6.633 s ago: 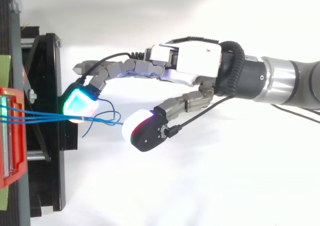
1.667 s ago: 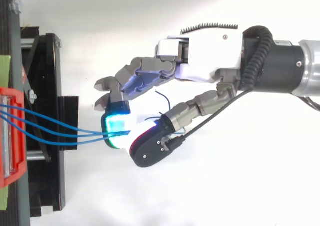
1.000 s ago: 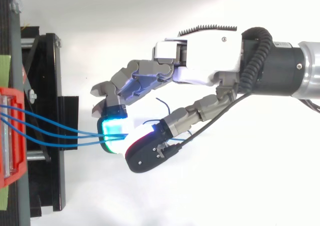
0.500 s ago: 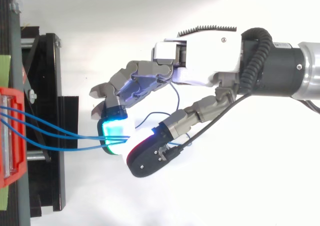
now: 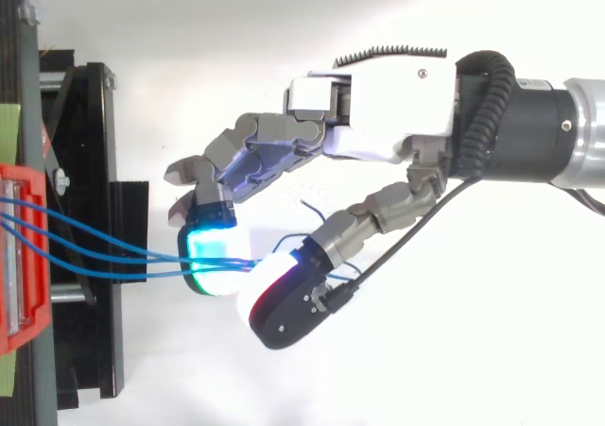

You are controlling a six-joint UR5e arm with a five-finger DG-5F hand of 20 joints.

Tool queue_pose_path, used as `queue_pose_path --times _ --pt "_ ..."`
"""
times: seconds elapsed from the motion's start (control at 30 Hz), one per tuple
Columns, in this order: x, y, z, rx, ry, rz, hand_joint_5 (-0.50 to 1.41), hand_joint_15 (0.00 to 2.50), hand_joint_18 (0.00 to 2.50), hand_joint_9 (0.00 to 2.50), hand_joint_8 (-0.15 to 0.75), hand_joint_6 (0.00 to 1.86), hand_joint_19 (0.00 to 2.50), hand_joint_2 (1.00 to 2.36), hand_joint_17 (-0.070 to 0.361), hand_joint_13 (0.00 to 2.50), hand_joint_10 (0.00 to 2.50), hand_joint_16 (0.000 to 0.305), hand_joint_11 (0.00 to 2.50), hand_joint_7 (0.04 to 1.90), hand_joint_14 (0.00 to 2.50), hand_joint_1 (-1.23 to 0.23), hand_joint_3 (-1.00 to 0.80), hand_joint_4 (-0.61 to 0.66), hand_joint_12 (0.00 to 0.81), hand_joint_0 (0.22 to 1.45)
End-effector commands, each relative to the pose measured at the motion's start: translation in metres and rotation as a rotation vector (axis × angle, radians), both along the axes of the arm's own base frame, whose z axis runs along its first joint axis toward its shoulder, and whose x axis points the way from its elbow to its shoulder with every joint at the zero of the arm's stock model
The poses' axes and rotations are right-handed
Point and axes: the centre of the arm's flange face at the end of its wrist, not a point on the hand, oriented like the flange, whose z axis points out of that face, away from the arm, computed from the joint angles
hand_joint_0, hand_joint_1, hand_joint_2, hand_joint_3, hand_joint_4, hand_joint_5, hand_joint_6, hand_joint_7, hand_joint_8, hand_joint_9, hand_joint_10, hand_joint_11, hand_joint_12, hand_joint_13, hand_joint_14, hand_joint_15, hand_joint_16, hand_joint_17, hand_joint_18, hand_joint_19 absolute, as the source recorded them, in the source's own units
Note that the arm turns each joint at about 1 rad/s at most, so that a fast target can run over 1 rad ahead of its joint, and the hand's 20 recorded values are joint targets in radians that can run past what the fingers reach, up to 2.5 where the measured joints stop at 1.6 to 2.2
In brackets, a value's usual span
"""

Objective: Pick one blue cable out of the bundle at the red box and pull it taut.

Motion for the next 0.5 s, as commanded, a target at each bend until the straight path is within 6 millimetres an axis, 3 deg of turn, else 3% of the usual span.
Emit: queue_pose_path --times 0.0,0.17,0.47 --pt "0.0002 0.0000 0.0004 0.000 -0.001 0.000 -0.15 0.08 0.49 0.55 0.341 0.88 0.17 1.00 0.127 0.32 0.00 0.057 0.19 0.92 0.00 -0.74 -0.50 0.18 0.375 0.50" --pt "0.0002 0.0000 0.0004 0.000 -0.001 0.000 -0.15 0.08 0.46 0.56 0.330 0.87 0.20 1.00 0.116 0.31 0.00 0.052 0.18 0.98 0.00 -0.67 -0.49 0.16 0.353 0.59" --pt "0.0002 0.0000 0.0004 0.000 -0.001 0.000 -0.14 0.08 0.50 0.59 0.341 0.90 0.19 1.02 0.115 0.34 0.00 0.051 0.21 1.04 0.00 -0.78 -0.22 0.16 0.350 0.62"
